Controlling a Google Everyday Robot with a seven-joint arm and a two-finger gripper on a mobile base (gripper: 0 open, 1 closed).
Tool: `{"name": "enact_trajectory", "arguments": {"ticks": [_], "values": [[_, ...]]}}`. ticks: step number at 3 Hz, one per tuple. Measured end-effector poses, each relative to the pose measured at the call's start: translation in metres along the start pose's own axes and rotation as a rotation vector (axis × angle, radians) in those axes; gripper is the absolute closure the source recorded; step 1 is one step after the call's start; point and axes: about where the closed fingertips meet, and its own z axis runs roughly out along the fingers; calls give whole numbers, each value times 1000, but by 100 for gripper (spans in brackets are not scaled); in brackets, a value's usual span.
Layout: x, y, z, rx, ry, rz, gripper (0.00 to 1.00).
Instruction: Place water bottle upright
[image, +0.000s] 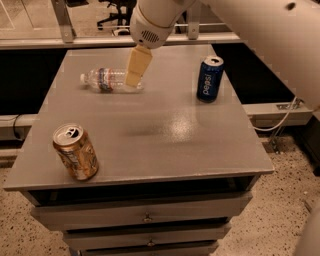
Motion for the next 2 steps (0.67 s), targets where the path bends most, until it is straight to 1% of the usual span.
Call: {"name": "enact_trajectory", "arguments": {"ticks": [1,2], "values": [[-34,-8,53,-63,1,-5,0],[-54,-11,80,-89,9,-18,0]]}}
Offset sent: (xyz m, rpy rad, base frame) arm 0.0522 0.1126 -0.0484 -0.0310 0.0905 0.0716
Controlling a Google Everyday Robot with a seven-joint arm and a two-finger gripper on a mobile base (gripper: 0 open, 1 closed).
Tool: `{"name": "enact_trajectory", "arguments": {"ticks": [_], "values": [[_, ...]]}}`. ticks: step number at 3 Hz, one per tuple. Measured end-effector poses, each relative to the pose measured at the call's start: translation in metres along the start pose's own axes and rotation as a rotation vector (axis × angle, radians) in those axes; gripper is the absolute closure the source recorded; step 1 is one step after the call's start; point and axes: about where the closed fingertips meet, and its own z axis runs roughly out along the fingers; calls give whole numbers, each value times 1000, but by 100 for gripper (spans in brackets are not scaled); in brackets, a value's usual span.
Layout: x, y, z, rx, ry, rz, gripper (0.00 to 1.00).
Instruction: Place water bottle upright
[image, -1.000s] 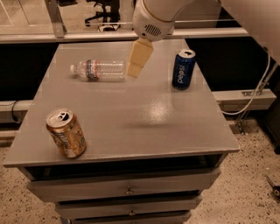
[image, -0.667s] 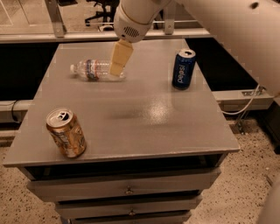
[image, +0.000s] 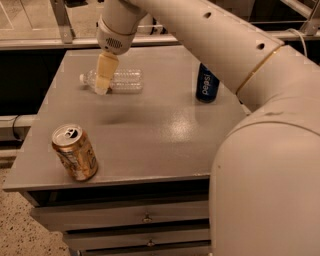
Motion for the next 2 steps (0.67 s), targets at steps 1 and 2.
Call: {"name": "enact_trajectory", "arguments": {"ticks": [1,2], "values": [[-13,-6,34,-32,60,-49,0],[-13,-11,61,-58,122,-76,0]]}}
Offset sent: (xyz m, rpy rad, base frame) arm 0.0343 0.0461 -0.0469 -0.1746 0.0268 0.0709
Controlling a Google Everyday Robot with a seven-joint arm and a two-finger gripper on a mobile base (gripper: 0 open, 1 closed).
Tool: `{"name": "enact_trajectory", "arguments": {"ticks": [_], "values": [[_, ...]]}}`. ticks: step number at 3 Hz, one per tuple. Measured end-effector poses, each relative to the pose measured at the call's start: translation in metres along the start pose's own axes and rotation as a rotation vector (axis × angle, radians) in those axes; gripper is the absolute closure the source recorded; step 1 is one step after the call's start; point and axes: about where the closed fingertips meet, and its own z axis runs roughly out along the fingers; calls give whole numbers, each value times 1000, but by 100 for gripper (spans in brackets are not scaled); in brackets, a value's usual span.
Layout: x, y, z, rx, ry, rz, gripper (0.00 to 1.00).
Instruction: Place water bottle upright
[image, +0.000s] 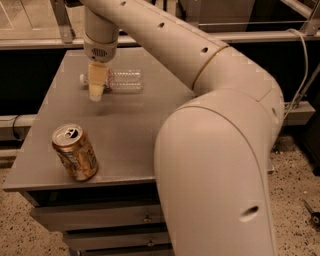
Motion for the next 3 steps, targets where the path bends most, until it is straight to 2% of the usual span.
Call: {"name": "enact_trajectory", "arguments": {"ticks": [1,2,3], "values": [[5,-4,17,-19,43,-6,0],[17,-10,26,-31,81,4,18],[21,-15,25,-31,91,14,41]]}}
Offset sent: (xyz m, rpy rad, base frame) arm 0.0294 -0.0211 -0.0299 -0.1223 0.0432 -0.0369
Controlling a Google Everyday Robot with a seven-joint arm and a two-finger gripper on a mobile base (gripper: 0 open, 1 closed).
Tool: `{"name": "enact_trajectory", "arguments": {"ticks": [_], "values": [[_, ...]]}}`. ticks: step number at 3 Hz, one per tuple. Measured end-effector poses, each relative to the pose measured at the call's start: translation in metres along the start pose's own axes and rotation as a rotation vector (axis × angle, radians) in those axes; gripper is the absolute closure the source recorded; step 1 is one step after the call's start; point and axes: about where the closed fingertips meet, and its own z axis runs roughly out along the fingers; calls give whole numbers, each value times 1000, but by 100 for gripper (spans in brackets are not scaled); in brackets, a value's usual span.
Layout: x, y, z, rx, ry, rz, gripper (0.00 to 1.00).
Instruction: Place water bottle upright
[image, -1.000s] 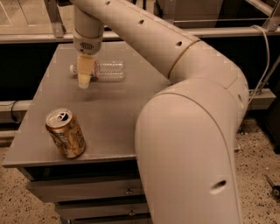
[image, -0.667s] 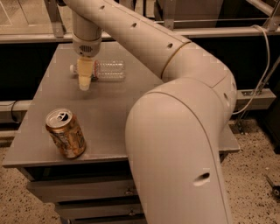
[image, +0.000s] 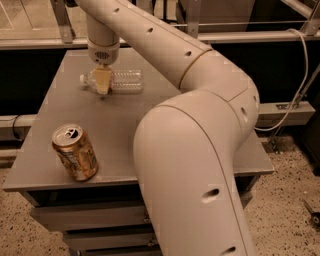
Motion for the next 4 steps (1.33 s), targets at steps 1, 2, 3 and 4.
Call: {"name": "enact_trajectory", "arguments": {"ticks": [1,2,3,4], "values": [[-1,-1,-4,0,-7,6,65],[0,-1,-17,10,-39,21,87],[5,1,-48,45,-129,66,100],[4,10,-95,91,-294,120,100]]}}
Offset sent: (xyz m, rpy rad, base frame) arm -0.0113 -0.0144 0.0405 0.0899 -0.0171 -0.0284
